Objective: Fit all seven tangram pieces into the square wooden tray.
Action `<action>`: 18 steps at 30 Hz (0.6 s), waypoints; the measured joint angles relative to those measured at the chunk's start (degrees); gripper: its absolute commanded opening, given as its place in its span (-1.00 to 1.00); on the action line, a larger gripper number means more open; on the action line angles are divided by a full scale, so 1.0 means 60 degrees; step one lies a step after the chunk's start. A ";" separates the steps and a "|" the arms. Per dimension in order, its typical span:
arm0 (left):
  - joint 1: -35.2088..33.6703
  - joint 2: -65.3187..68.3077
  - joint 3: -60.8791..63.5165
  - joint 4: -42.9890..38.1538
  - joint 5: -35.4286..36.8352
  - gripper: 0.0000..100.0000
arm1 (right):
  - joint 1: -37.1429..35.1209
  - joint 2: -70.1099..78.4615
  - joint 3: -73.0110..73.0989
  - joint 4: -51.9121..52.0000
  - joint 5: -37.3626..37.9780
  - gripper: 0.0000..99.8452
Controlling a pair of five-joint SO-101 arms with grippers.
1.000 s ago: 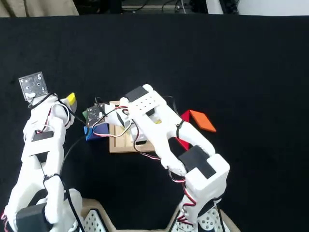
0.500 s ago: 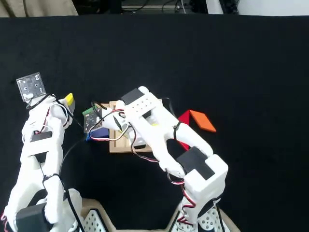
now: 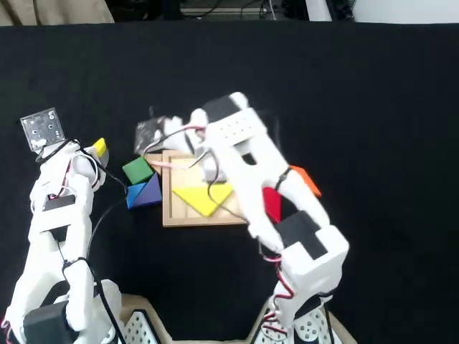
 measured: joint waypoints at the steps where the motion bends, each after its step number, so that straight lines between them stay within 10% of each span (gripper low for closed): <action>1: 0.0000 0.0000 0.0000 0.0000 0.0000 -0.49 | 0.0147 0.0000 -0.0117 0.0015 0.0000 -0.39; 12: 0.2549 -0.0015 0.0205 0.0088 -0.2227 -0.49 | 0.2168 -0.1993 -0.2608 0.1568 -0.3311 -0.39; 18: 0.4220 0.0000 -0.1187 0.3194 -0.3341 -0.49 | 0.4337 -0.2564 -0.1846 0.1568 -0.6168 -0.71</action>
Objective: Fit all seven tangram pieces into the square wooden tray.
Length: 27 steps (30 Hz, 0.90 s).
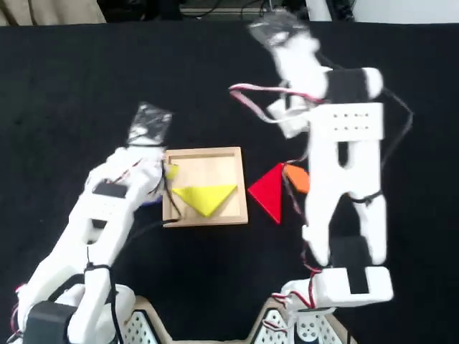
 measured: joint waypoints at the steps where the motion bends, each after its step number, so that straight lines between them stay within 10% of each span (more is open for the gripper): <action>1: 0.0278 0.0000 -0.0454 0.0747 -0.0015 -0.49 | 0.0190 0.0000 0.0454 -0.0161 -0.0132 -0.83; 9: 0.3092 0.0000 -0.2681 0.4088 -0.1026 -0.49 | 0.0703 0.0220 0.4601 -0.3414 -0.0821 -0.98; 14: 0.4044 0.0205 -0.2901 0.4278 -0.1319 -0.51 | 0.1011 0.0220 0.6066 -0.5260 -0.1802 -0.98; 19: 0.4220 0.1817 -0.3678 0.4278 -0.1304 -0.93 | 0.1495 0.0220 0.6945 -0.6784 -0.2095 -0.98; 27: 0.4806 0.4982 -0.5172 0.4352 -0.1289 -0.86 | 0.1656 0.0220 0.7839 -0.8220 -0.2125 -0.98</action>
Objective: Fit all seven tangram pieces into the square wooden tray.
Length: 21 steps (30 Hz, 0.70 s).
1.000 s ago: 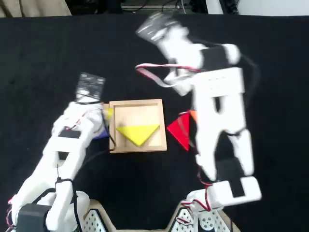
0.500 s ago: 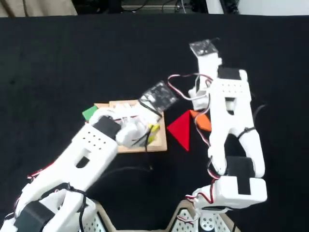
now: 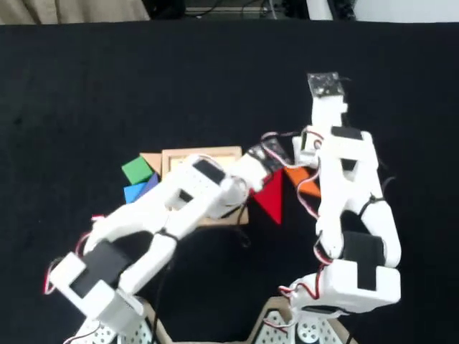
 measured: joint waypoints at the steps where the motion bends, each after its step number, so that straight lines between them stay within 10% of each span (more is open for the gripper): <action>1: 0.0000 0.0132 -0.0161 0.0000 0.0000 -0.90 | 0.0000 0.0000 0.0000 -0.0059 0.0000 -0.98; 21: 0.0161 0.2081 -0.2051 0.0571 0.0615 -0.94 | 0.0029 0.0000 0.0366 -0.0410 0.0000 -0.98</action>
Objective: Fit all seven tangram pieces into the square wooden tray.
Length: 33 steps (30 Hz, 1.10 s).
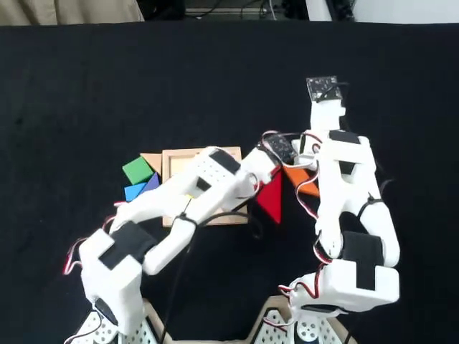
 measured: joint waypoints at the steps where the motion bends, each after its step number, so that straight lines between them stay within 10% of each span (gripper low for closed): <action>1: -0.0015 0.0161 -0.0190 0.0015 0.0015 -0.94 | 0.0000 0.0000 0.0044 0.0000 0.0000 -0.98; 33: -0.3941 0.1187 -0.2066 0.1685 -0.0850 -0.93 | -0.0015 0.0000 0.0147 0.0000 0.0000 -0.98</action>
